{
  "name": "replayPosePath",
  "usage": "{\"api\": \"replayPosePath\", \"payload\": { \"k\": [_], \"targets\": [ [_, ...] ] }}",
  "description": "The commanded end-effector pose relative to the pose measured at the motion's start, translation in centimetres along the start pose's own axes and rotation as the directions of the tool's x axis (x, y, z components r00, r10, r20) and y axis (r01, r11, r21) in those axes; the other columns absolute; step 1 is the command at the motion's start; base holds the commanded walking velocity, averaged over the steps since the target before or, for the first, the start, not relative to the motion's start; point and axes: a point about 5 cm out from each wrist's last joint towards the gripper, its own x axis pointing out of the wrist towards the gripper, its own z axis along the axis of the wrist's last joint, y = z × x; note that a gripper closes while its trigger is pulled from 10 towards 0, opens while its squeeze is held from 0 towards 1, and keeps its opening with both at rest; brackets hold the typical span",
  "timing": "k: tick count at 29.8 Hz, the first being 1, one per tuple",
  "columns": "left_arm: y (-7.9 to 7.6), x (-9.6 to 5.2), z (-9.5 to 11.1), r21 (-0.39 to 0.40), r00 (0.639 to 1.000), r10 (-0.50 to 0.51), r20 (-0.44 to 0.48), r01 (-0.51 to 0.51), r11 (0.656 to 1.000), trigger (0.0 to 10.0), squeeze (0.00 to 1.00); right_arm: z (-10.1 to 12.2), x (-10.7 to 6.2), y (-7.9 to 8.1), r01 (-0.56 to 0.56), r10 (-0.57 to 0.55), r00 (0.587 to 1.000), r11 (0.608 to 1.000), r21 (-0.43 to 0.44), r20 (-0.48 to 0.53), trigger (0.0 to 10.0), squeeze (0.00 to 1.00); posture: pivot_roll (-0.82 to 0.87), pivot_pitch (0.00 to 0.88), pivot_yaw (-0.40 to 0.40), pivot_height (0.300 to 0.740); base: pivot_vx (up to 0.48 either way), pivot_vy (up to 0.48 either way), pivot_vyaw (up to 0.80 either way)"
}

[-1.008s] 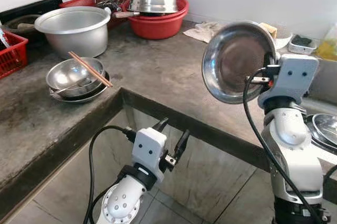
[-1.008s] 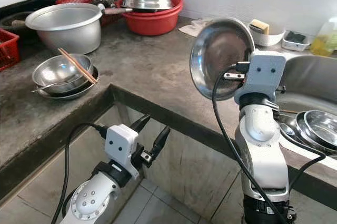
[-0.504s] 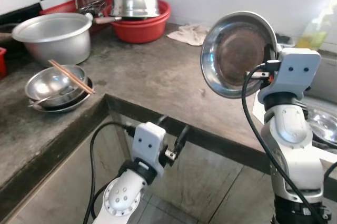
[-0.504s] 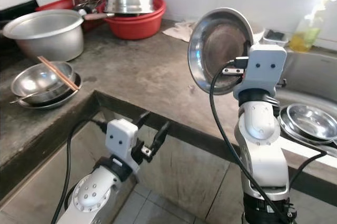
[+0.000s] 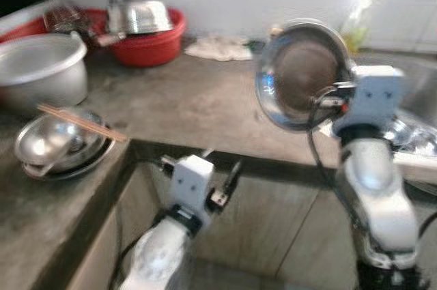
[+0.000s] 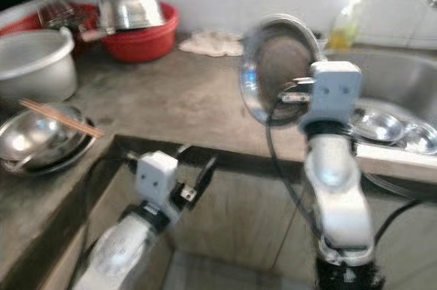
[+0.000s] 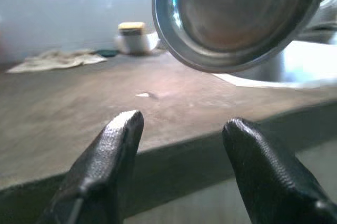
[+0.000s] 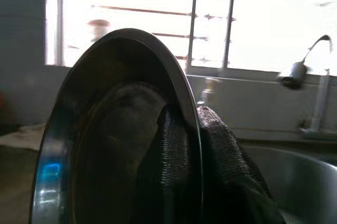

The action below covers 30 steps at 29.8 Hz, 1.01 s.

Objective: Kitchen organization

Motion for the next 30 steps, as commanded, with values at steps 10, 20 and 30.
{"api": "replayPosePath", "payload": {
  "k": [10,20,30],
  "targets": [
    [0.20,-0.33,-0.40,0.048,1.000,0.008,-0.017,-0.008,0.999,10.0,0.00,0.11,-0.18,0.64,-0.027,0.027,1.000,1.000,0.015,-0.003,10.0,0.00,0.14,0.081,-0.009,0.740,0.218,-0.314,0.00],
    [0.26,-0.39,-0.44,0.057,1.000,0.005,-0.017,-0.004,0.998,10.0,0.00,0.09,-0.13,0.80,-0.030,0.030,1.000,0.999,0.022,-0.008,10.0,0.00,0.14,0.081,-0.006,0.740,0.273,-0.392,0.00],
    [0.21,-0.33,-0.48,0.057,1.000,0.001,-0.015,0.000,0.998,10.0,0.00,0.27,0.27,0.61,-0.030,0.030,1.000,0.999,0.019,0.001,10.0,0.00,0.14,0.079,-0.003,0.740,0.288,-0.381,0.00]
  ]
}}
